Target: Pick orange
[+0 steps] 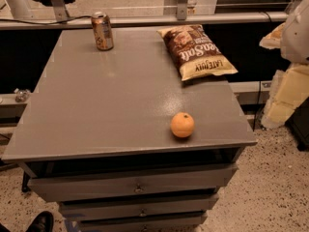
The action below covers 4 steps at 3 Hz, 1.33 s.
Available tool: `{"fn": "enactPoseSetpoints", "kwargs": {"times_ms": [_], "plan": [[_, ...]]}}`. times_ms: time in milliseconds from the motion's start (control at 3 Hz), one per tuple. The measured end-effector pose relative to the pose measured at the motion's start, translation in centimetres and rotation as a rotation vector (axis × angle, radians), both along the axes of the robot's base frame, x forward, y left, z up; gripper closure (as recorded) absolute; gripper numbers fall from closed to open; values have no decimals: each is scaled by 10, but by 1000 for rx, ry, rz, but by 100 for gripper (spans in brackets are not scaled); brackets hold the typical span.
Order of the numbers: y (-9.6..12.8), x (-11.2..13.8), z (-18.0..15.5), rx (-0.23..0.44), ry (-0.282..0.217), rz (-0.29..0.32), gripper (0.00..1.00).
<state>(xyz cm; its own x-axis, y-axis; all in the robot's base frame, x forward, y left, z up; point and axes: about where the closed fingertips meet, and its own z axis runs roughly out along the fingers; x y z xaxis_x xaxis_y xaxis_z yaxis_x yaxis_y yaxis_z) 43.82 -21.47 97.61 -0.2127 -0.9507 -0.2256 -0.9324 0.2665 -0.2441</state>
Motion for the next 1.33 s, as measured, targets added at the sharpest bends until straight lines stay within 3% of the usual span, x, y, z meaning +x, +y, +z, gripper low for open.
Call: {"fn": "enactPoseSetpoints", "kwargs": {"times_ms": [333,667,1333], "plan": [[16,-3,-22,76,18,21,0],[45,-9,-60,201,48,41,0],[84,1,-118,349,52,42,0]]}}
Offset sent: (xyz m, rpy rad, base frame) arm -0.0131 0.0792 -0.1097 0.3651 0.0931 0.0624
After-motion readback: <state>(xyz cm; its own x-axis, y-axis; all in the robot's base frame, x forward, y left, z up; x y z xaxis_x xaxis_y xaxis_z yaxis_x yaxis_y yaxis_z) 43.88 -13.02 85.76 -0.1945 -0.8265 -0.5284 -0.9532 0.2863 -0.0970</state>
